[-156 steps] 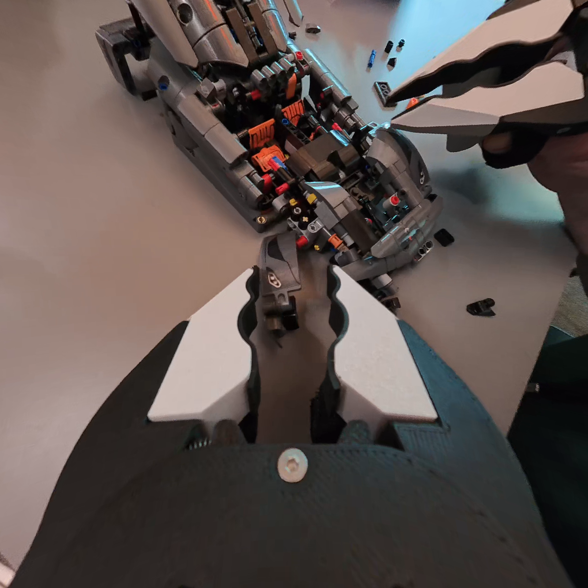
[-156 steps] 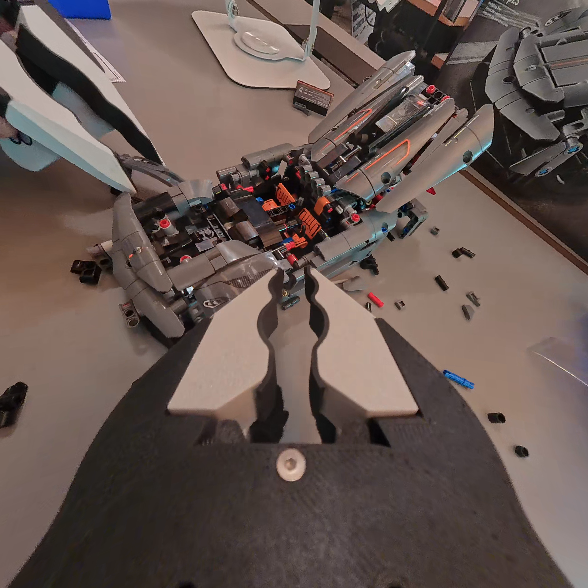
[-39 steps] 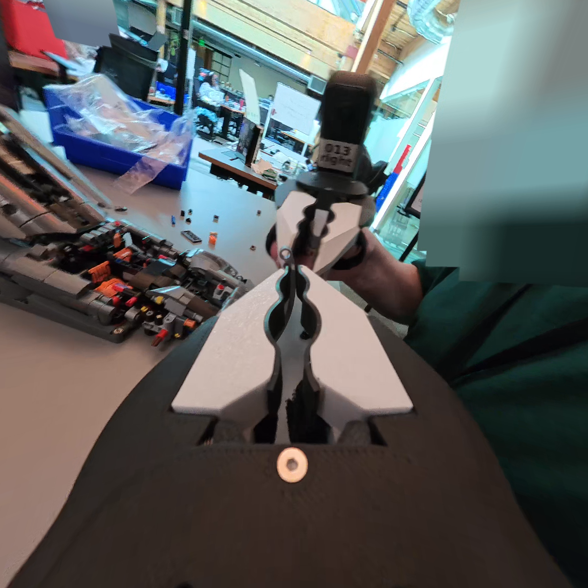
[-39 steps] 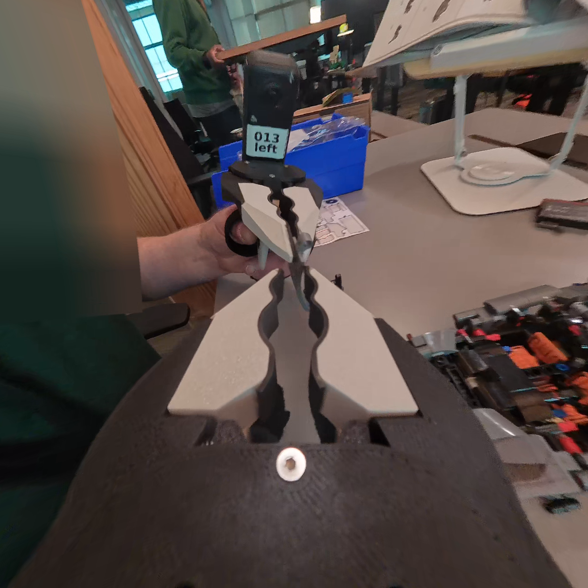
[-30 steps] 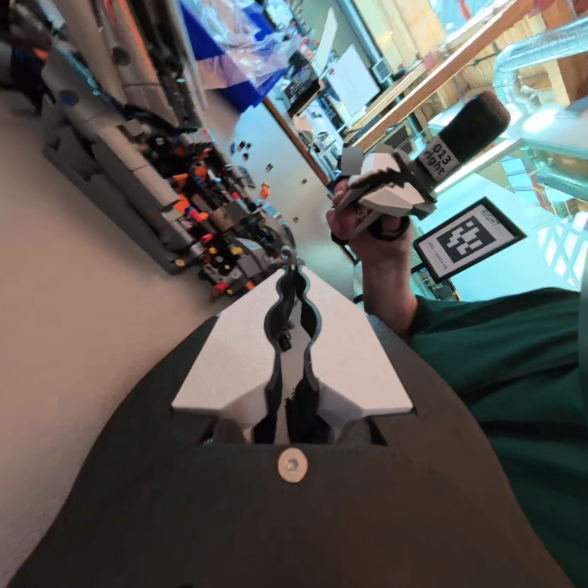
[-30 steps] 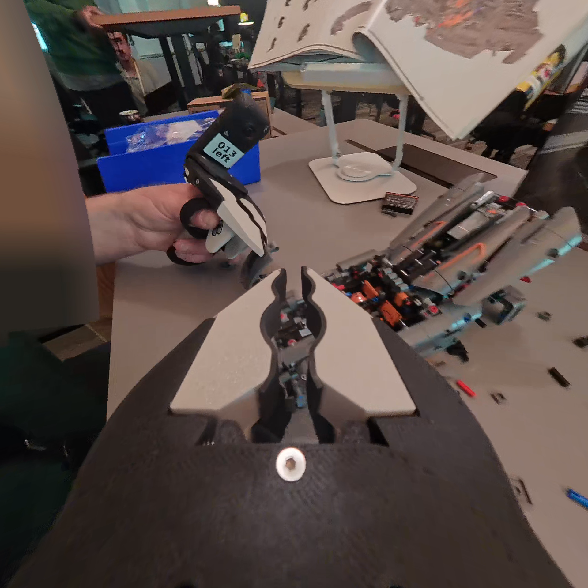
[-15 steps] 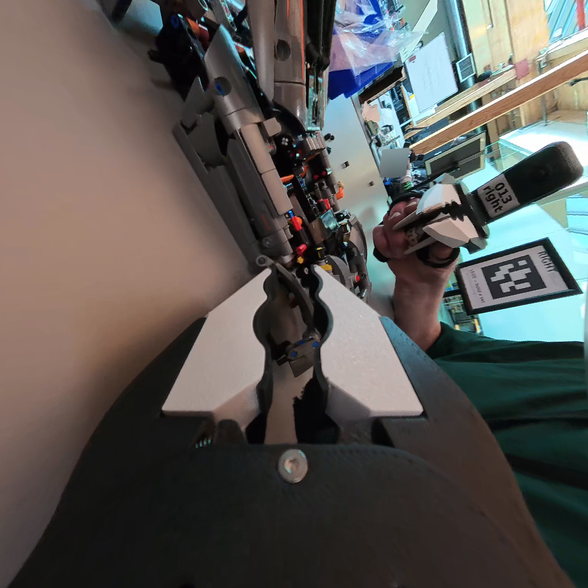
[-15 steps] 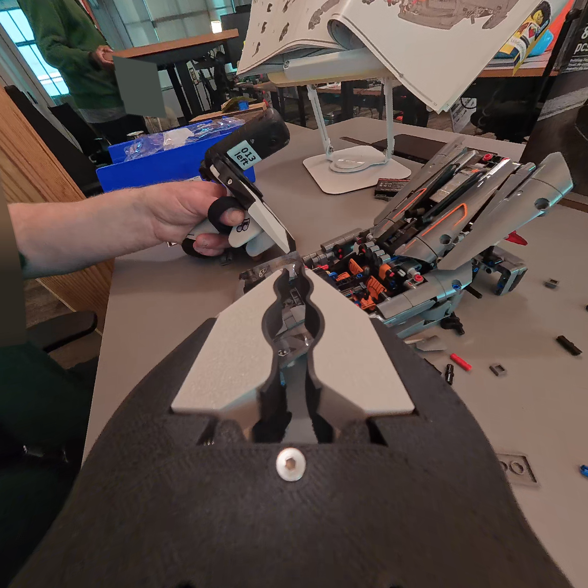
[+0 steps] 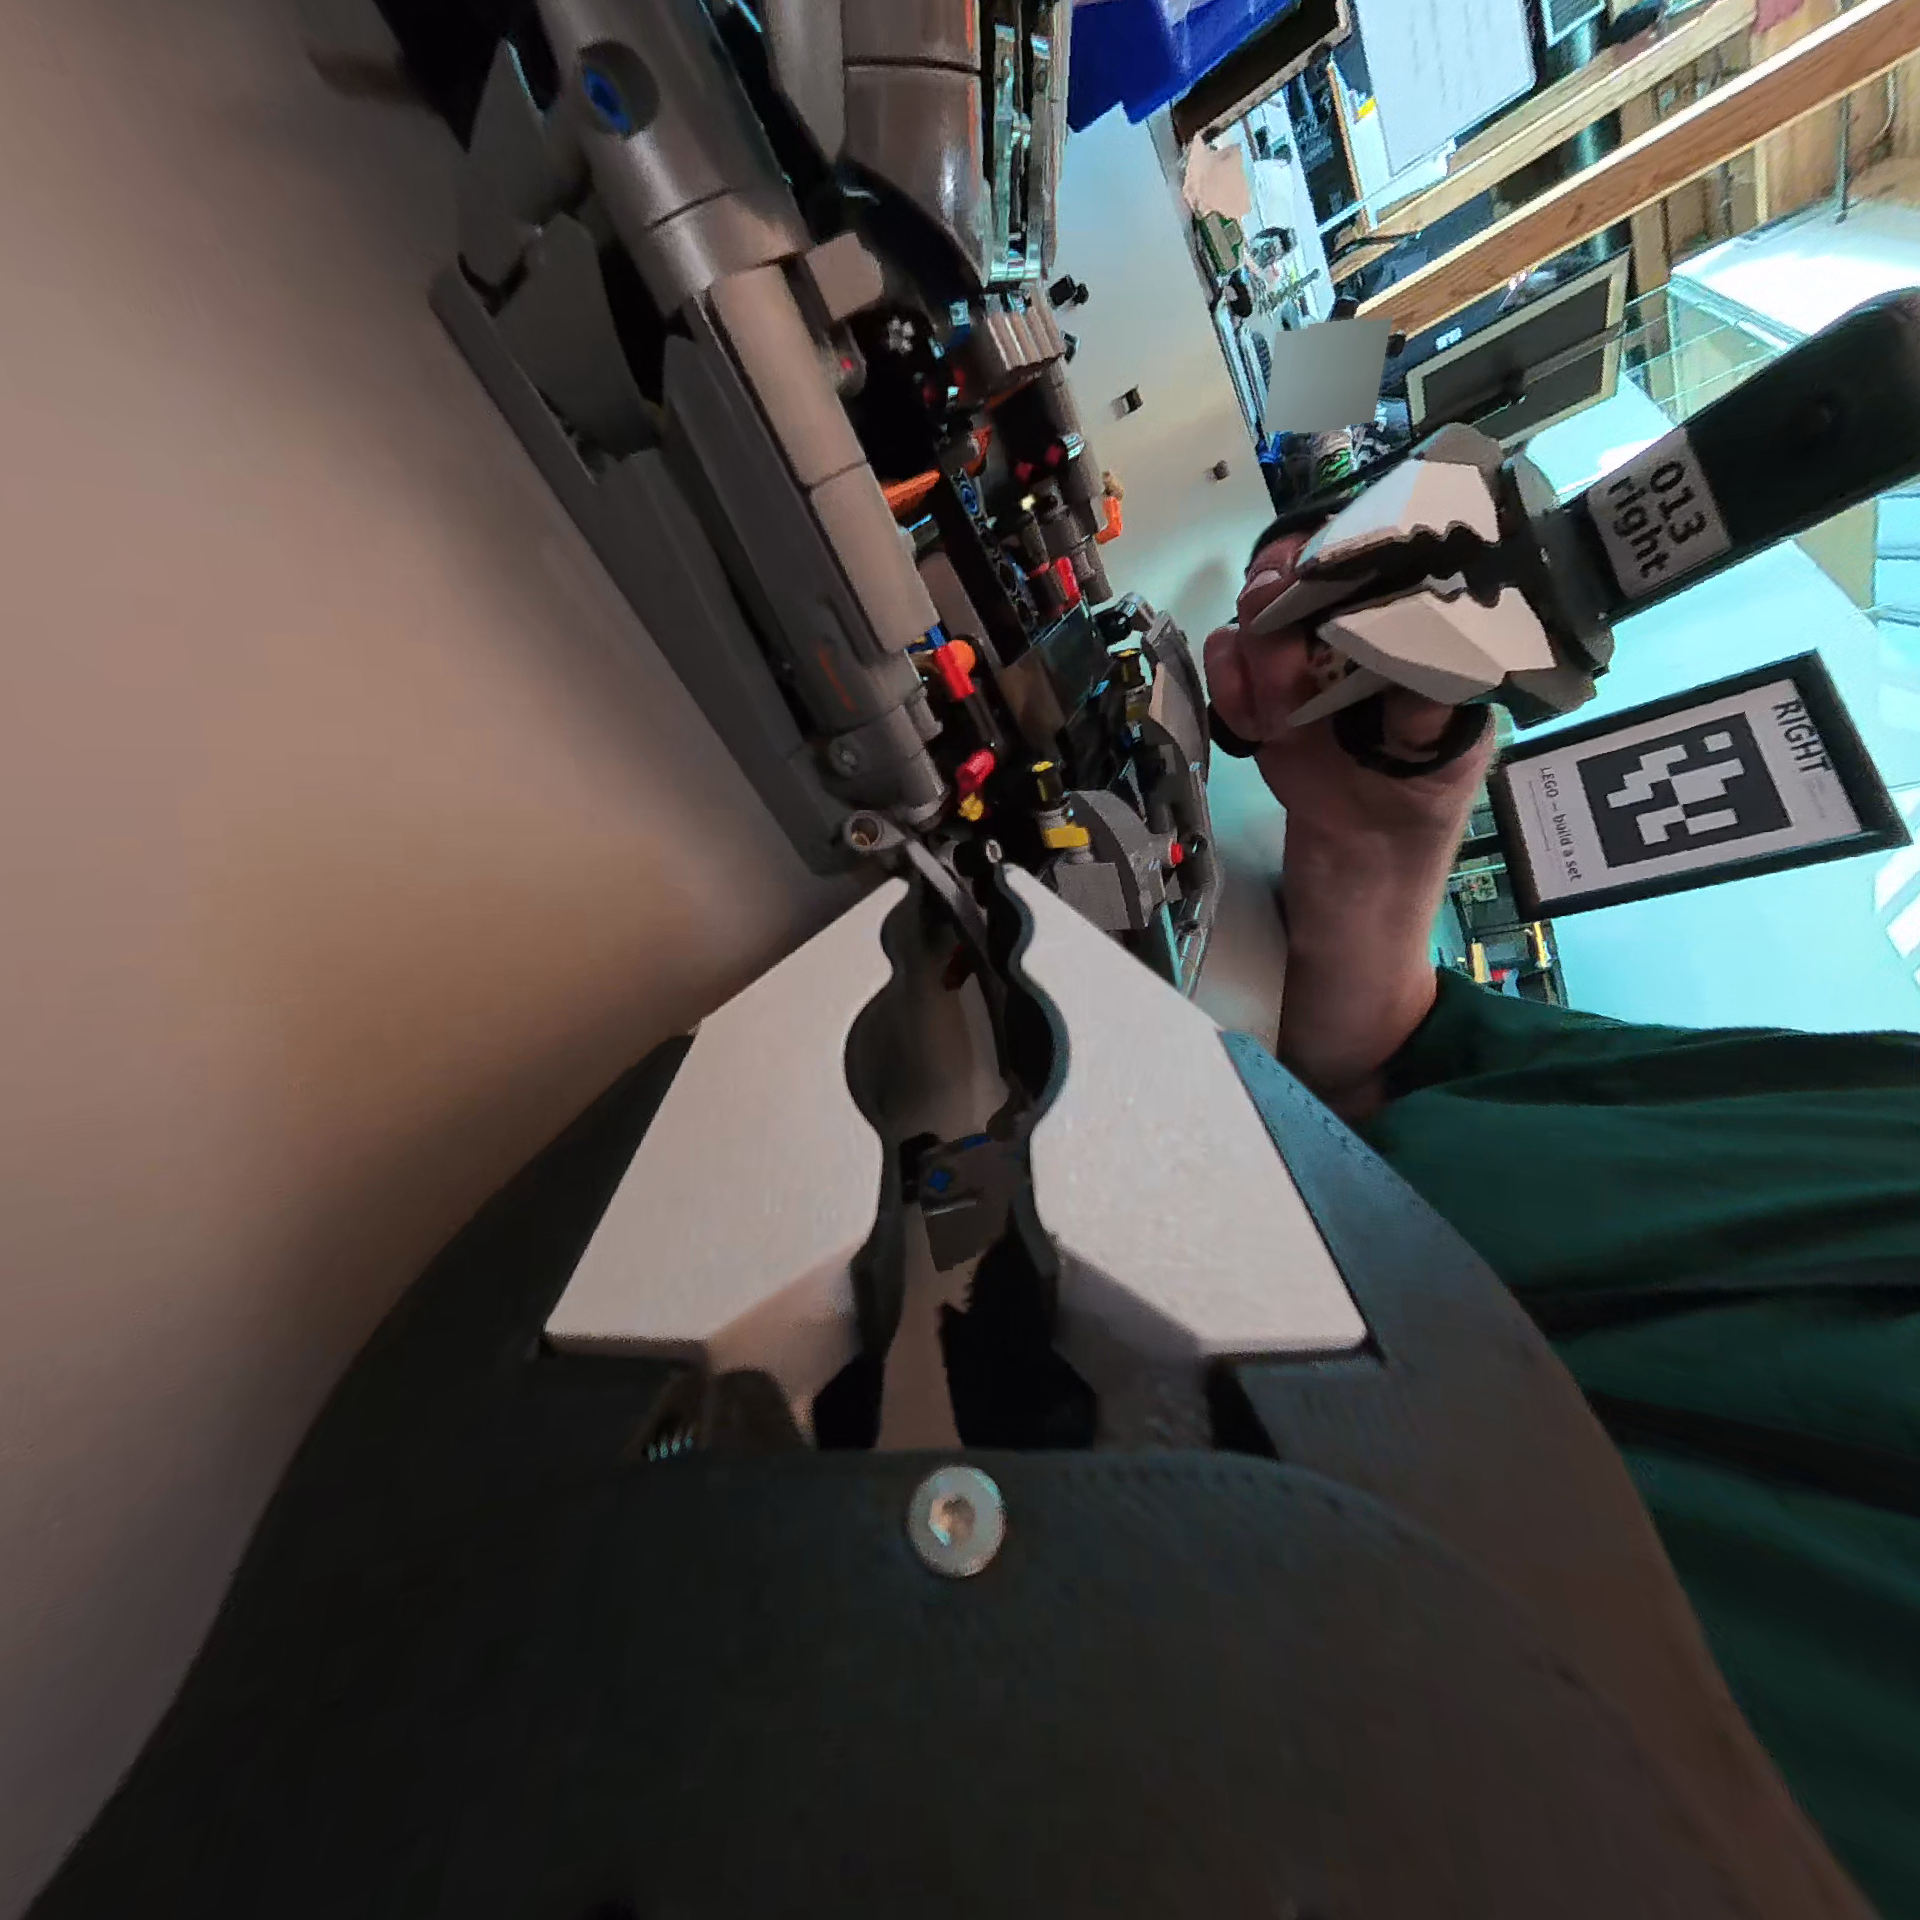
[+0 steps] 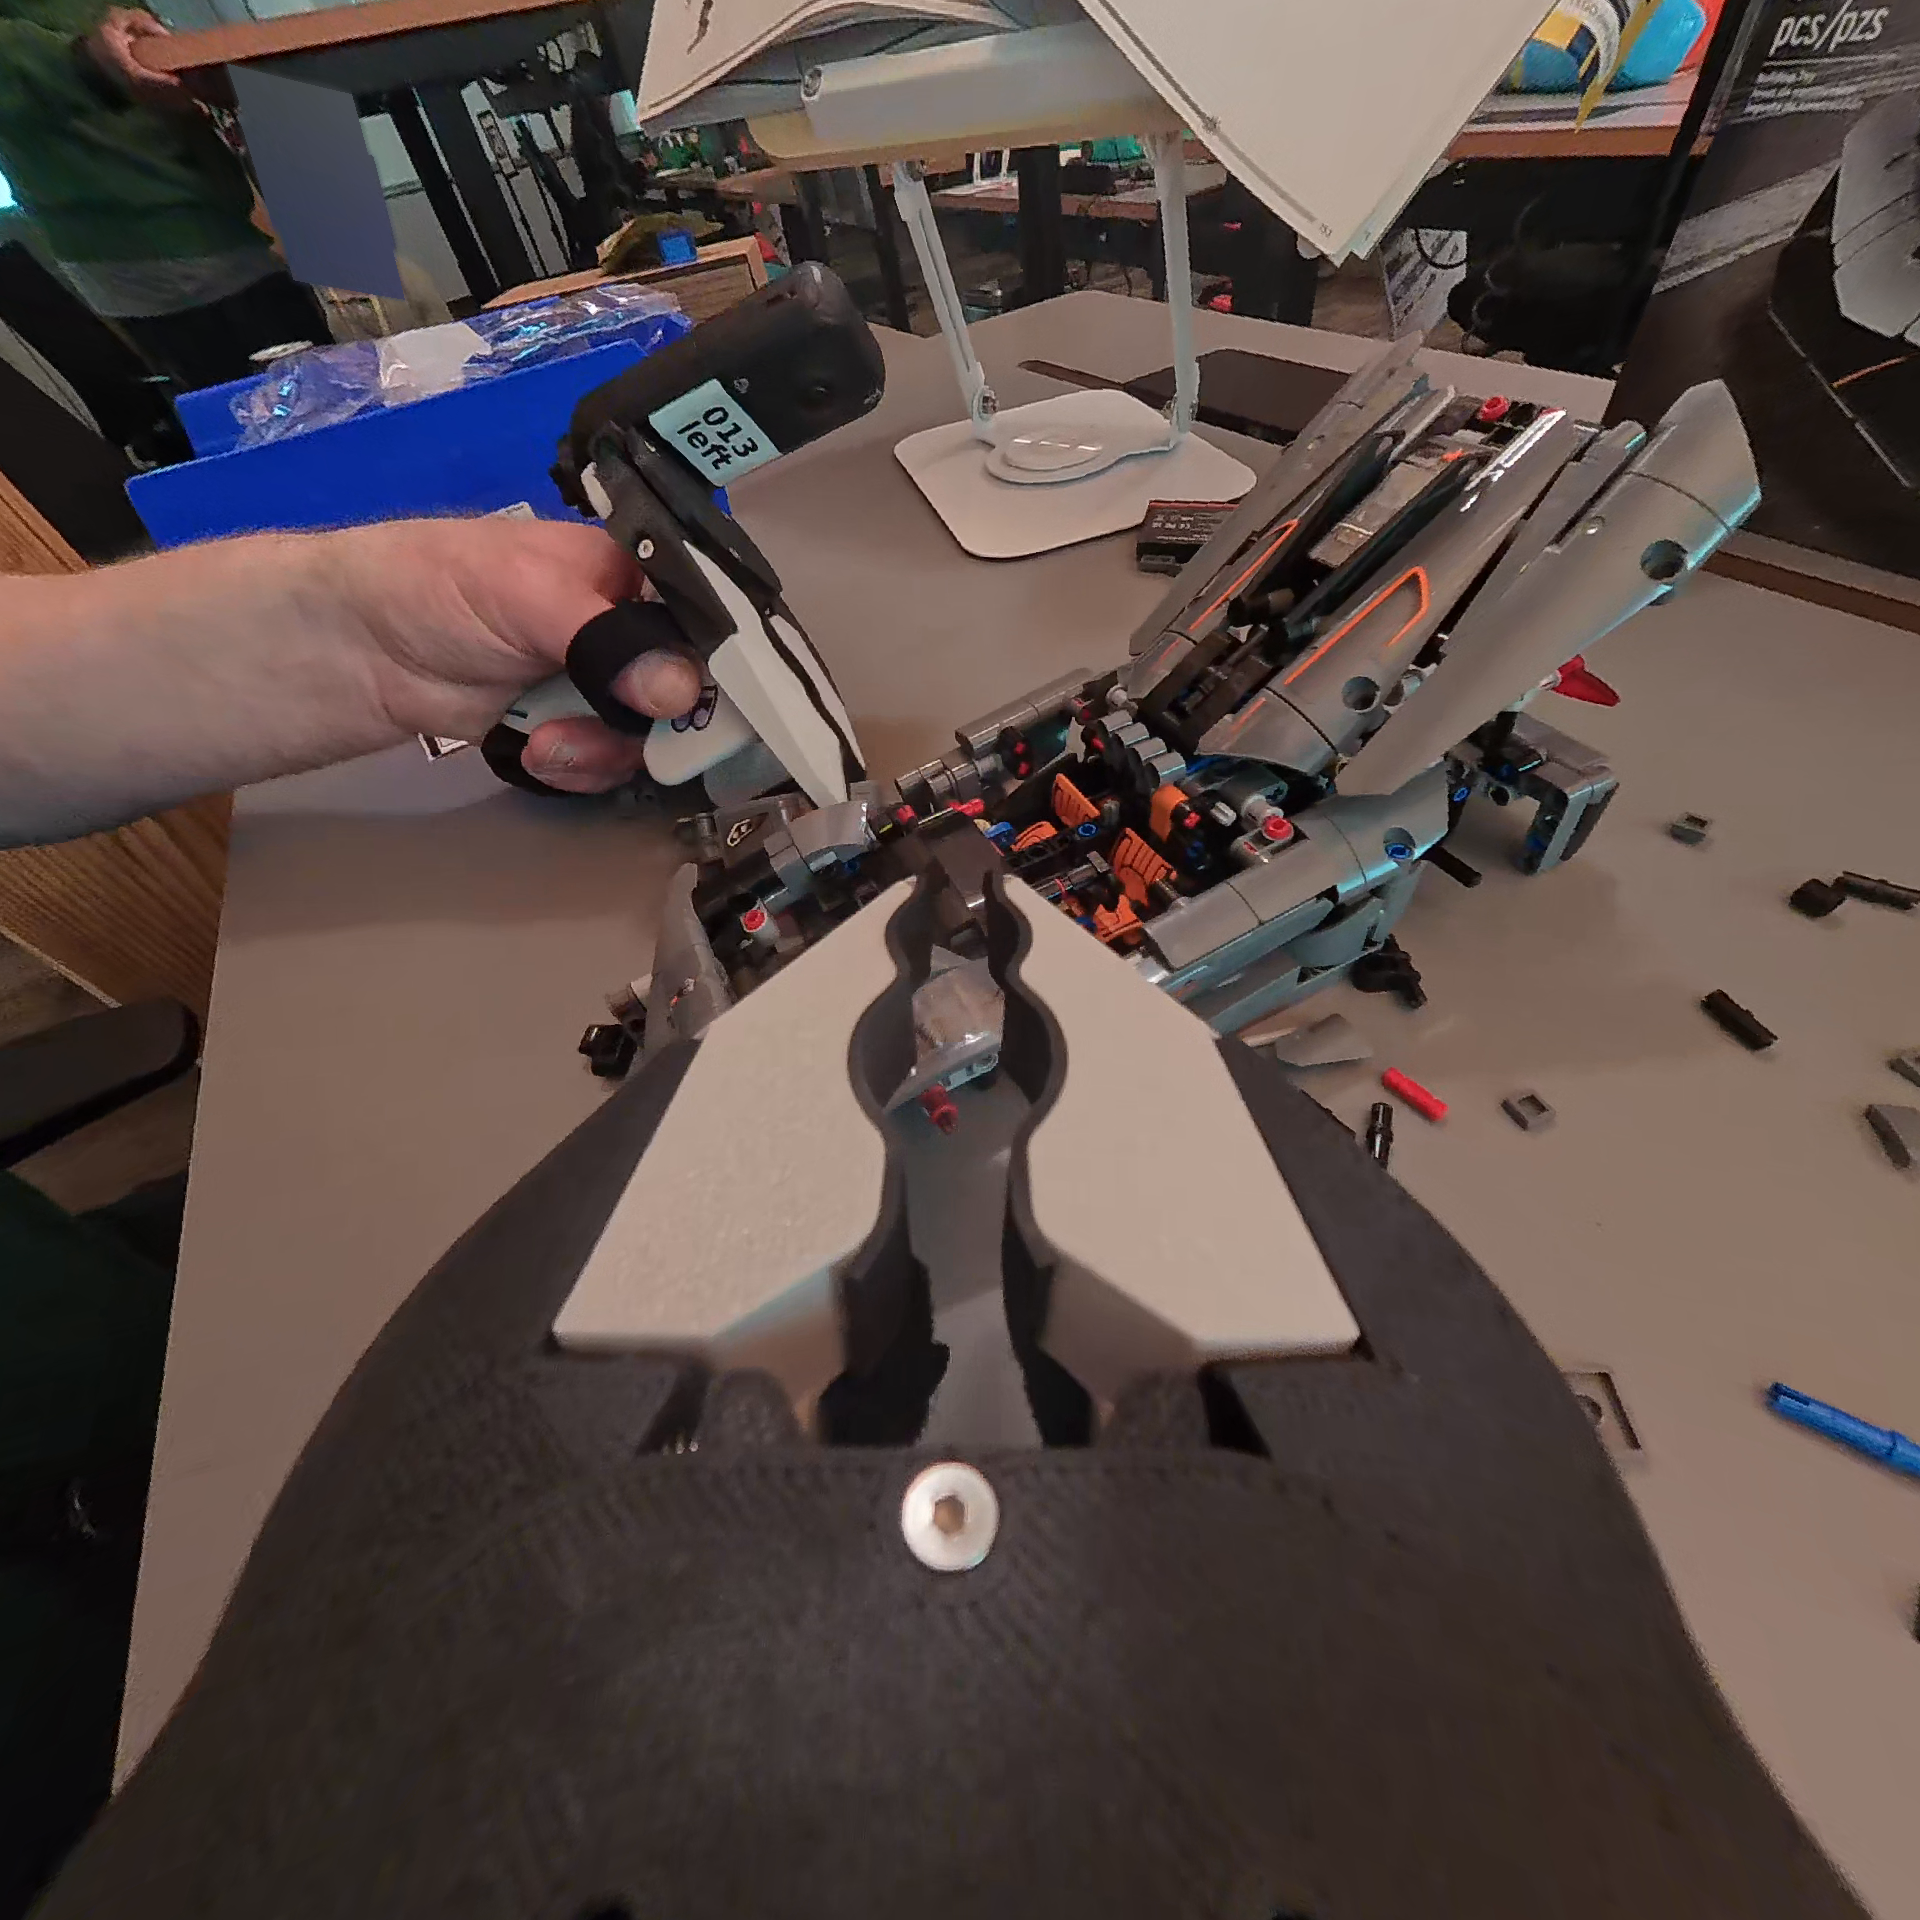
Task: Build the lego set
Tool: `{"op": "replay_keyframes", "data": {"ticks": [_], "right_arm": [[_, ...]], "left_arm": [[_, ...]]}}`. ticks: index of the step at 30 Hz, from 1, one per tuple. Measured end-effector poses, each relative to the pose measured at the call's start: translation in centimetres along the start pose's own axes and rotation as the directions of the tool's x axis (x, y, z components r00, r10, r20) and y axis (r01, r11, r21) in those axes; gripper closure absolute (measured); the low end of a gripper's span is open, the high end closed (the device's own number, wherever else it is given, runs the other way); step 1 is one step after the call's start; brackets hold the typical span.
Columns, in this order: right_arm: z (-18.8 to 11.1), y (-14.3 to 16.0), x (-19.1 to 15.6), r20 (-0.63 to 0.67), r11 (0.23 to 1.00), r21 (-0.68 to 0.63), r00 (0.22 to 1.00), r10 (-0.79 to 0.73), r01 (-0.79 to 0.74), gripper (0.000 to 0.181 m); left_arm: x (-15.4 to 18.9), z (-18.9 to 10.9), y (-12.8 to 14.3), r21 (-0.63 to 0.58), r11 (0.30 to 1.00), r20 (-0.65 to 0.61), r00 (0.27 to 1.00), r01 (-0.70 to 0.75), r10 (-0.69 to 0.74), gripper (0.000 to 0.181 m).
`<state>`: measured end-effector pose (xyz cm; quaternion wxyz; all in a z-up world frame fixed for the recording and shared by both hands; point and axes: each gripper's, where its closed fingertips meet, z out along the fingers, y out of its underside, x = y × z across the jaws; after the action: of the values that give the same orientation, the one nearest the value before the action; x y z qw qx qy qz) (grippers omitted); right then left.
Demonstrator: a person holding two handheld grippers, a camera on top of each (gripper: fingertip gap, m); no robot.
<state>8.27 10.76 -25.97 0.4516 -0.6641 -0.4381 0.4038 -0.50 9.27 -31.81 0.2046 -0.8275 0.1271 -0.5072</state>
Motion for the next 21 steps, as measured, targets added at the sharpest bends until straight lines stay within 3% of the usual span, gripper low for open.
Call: {"op": "replay_keyframes", "data": {"ticks": [11, 16, 19, 21], "right_arm": [[0.4, 0.9, 0.5, 0.001, 0.998, -0.038, 0.999, 0.05, -0.05, 0.171], [0.6, -0.6, -1.2, 0.025, 1.0, -0.012, 0.999, -0.022, 0.022, 0.168], [1.9, -1.9, -3.3, 0.091, 0.998, -0.023, 0.994, -0.054, 0.057, 0.16], [3.1, -2.2, -4.5, 0.113, 0.986, -0.062, 0.983, -0.145, 0.153, 0.141]], "left_arm": [[1.9, -0.8, -0.1, 0.036, 0.998, -0.161, 0.985, 0.06, -0.053, 0.181], [2.6, -1.1, -0.3, 0.059, 0.998, -0.2, 0.98, 0.031, -0.018, 0.181], [4.0, -1.7, -0.4, 0.101, 0.995, -0.249, 0.967, -0.022, 0.046, 0.181], [5.3, -2.1, -0.8, 0.135, 0.991, -0.29, 0.955, -0.02, 0.059, 0.181]]}}
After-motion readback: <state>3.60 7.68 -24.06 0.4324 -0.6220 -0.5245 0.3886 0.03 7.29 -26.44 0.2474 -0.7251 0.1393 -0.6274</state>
